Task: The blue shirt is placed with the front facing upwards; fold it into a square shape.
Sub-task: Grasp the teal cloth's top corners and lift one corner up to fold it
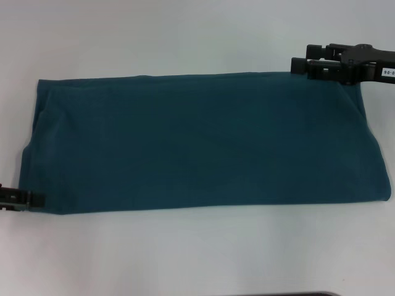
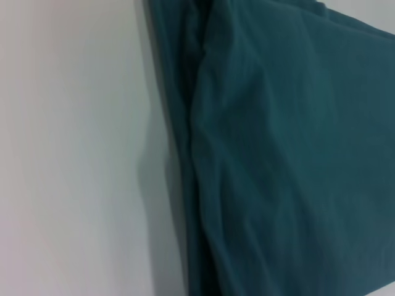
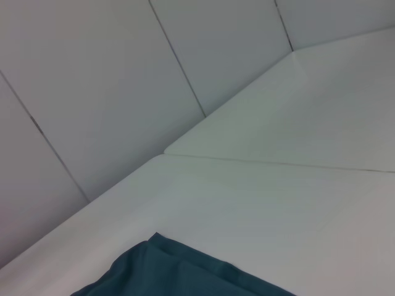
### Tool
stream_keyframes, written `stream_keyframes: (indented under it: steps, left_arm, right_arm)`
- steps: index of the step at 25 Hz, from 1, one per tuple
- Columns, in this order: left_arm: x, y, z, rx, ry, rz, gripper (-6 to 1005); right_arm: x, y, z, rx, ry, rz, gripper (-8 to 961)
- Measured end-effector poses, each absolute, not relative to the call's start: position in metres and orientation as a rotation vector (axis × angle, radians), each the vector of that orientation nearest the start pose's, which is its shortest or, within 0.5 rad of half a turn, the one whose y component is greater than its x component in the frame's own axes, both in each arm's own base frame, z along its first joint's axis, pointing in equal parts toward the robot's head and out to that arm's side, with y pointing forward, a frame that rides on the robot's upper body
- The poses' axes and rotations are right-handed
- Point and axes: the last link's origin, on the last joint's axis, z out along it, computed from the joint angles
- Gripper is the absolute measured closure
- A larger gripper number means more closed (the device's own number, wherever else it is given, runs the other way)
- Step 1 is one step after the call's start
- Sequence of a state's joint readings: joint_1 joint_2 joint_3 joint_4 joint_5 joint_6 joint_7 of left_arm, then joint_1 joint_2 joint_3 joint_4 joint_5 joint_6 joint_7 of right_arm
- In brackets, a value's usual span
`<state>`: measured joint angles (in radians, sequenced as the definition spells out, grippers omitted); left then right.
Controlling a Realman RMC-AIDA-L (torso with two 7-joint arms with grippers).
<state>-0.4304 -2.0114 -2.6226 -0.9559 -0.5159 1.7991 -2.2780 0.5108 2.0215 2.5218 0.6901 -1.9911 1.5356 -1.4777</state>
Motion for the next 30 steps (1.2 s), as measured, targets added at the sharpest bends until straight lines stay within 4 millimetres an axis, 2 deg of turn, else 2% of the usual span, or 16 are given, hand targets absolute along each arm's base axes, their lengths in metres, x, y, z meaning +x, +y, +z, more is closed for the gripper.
stream_keyframes:
  steps: [14,23,30]
  left_arm:
    - [-0.332,0.279,0.072,-2.347,-1.853,-0.021,262]
    - [-0.347,0.271,0.083,-2.272,-1.88,0.005,264]
    - [-0.35,0.267,0.081,-2.261,-1.902,0.023,268]
  right_arm:
    - [0.284,0.341,0.037,-2.531,0.992,0.731,175]
    - [0.283,0.341,0.036,-2.529,0.994,0.735,174]
    - [0.283,0.342,0.037,-2.529,0.988,0.736,174]
